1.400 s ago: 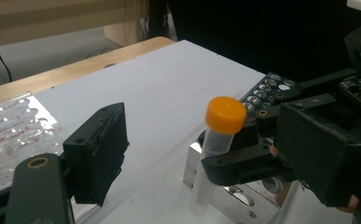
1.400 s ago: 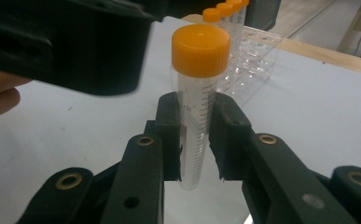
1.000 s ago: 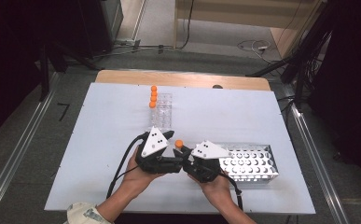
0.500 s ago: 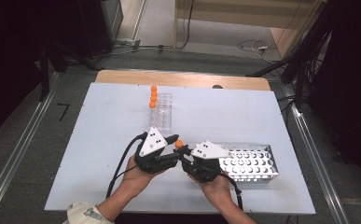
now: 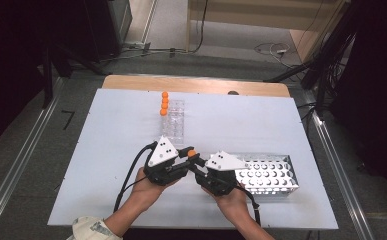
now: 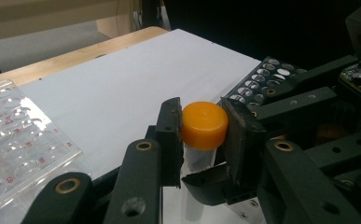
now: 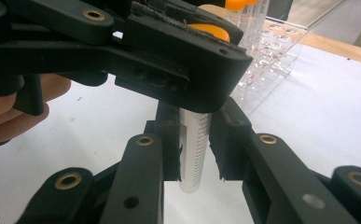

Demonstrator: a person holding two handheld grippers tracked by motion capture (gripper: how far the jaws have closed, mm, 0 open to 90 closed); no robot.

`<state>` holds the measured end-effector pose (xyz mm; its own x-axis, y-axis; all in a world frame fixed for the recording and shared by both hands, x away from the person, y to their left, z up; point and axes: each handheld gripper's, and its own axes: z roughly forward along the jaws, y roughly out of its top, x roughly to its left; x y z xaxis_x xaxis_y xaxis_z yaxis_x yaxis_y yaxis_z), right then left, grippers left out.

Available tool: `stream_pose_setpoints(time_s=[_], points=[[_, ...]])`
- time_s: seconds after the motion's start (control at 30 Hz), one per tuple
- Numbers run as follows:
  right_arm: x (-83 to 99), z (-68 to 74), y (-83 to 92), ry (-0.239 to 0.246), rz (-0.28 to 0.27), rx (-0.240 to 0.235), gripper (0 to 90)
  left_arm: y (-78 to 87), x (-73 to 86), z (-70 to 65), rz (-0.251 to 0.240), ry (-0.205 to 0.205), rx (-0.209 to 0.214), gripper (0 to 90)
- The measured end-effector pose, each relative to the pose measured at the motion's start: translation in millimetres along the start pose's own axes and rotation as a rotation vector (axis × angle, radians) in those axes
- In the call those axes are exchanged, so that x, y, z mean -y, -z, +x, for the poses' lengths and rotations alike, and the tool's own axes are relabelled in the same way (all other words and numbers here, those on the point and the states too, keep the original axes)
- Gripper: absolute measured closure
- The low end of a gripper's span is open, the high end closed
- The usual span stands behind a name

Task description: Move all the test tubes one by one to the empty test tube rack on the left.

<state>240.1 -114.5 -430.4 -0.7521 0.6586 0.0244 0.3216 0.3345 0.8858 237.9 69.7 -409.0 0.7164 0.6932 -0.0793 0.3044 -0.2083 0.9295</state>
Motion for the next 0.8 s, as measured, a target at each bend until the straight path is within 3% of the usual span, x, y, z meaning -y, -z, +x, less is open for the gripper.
stream_pose_setpoints(time_s=[0.33, 0.53, 0.8], points=[[0.0, -1.9, 2.1, -0.004, -0.010, -0.009, 67.7, 2.0, -1.9, 0.7, -0.002, 0.010, 0.015, 70.9], [-2.1, -7.5, 8.2, -0.016, -0.016, -0.044, 45.1, 3.6, -2.8, 3.6, -0.007, 0.016, 0.010, 70.9], [-4.2, -11.1, 14.8, -0.018, -0.005, -0.042, 26.3, 6.5, -5.0, 10.3, -0.021, 0.029, -0.009, 70.9]])
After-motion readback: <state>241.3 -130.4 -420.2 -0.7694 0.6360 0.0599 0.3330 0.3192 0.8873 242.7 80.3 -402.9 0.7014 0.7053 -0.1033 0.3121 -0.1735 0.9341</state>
